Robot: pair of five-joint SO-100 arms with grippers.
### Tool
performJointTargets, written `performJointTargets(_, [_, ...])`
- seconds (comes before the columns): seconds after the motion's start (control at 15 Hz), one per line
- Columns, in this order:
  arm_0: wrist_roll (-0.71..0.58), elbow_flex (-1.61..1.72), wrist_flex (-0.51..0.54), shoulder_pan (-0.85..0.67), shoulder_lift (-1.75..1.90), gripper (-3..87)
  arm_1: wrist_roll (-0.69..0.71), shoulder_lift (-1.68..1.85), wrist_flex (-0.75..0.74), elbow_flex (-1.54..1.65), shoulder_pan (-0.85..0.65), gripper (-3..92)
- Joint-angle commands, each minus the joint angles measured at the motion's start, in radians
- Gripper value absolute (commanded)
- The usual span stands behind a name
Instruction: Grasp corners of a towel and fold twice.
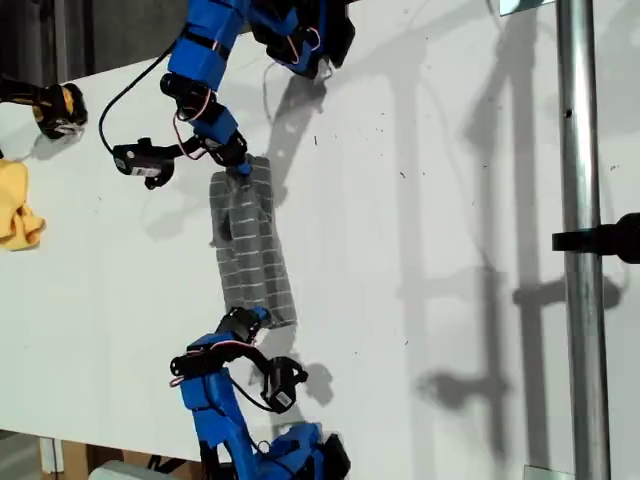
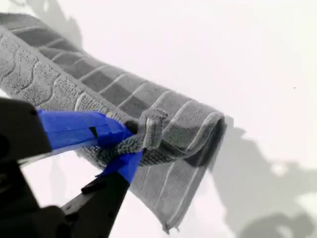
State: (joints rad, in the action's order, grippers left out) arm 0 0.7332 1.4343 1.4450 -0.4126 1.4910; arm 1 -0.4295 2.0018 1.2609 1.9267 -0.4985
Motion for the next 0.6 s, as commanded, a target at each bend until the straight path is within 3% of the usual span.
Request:
performJointTargets(0.0, [-0.054,0.02,-0.028,-0.1,0.06,-1.8,0.055,-0.072,-0.077,-0.092,-0.086,-0.2])
performJointTargets(0.2, [-0.1,0.048,-0.087,-0.209,0.057,-1.8,0.101,-0.256,-0.155,-0.235,-0.15,-0.2])
performJointTargets(0.53, [-0.224,-0.011,-0.11,-0.31,0.061,-1.8,0.175,-0.465,-0.166,-0.503,-0.245,-0.2])
